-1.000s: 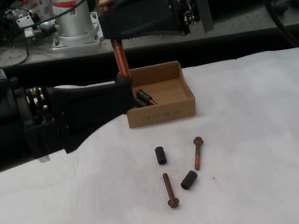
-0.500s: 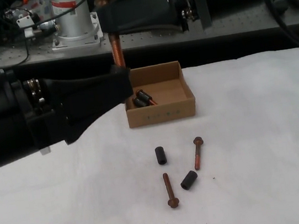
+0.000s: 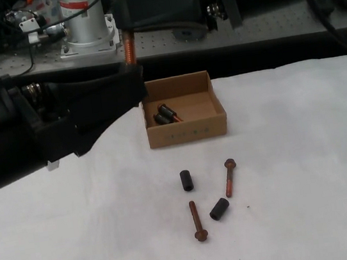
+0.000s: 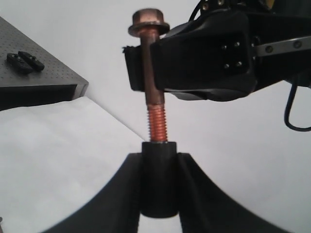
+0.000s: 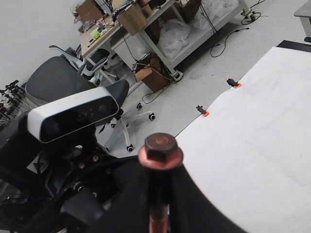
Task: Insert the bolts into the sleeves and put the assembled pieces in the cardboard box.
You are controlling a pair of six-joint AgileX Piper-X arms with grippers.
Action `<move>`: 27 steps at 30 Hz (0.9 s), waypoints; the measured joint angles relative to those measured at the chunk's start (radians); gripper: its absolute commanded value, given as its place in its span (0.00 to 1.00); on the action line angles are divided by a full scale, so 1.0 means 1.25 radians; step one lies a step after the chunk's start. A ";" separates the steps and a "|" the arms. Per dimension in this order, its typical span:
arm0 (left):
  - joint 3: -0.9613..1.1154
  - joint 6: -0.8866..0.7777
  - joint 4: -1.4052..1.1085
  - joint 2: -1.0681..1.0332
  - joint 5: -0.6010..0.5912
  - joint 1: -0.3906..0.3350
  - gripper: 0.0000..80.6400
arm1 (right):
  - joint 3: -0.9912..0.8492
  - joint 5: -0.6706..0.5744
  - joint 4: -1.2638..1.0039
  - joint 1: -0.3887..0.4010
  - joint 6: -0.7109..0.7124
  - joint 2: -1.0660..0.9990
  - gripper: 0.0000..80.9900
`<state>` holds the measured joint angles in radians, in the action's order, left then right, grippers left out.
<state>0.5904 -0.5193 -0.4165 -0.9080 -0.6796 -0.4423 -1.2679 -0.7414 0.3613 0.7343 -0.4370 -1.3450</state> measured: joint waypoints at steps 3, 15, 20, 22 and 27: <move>-0.001 0.000 -0.010 0.000 0.005 0.000 0.01 | 0.000 0.000 0.000 0.000 0.000 0.000 0.04; -0.003 0.000 -0.017 0.000 0.008 0.000 0.01 | 0.000 -0.035 0.039 0.000 -0.002 0.000 0.04; -0.003 0.000 -0.028 0.000 0.008 0.000 0.01 | 0.000 -0.052 0.044 0.000 -0.002 0.000 0.04; -0.003 0.000 -0.035 0.000 0.008 0.000 0.01 | 0.000 -0.052 0.043 0.000 -0.001 0.000 0.04; -0.003 0.000 -0.054 0.000 0.008 0.000 0.01 | 0.000 -0.055 0.042 0.000 -0.001 0.000 0.04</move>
<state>0.5866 -0.5193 -0.4836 -0.9080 -0.6692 -0.4423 -1.2679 -0.8100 0.4141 0.7343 -0.4377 -1.3450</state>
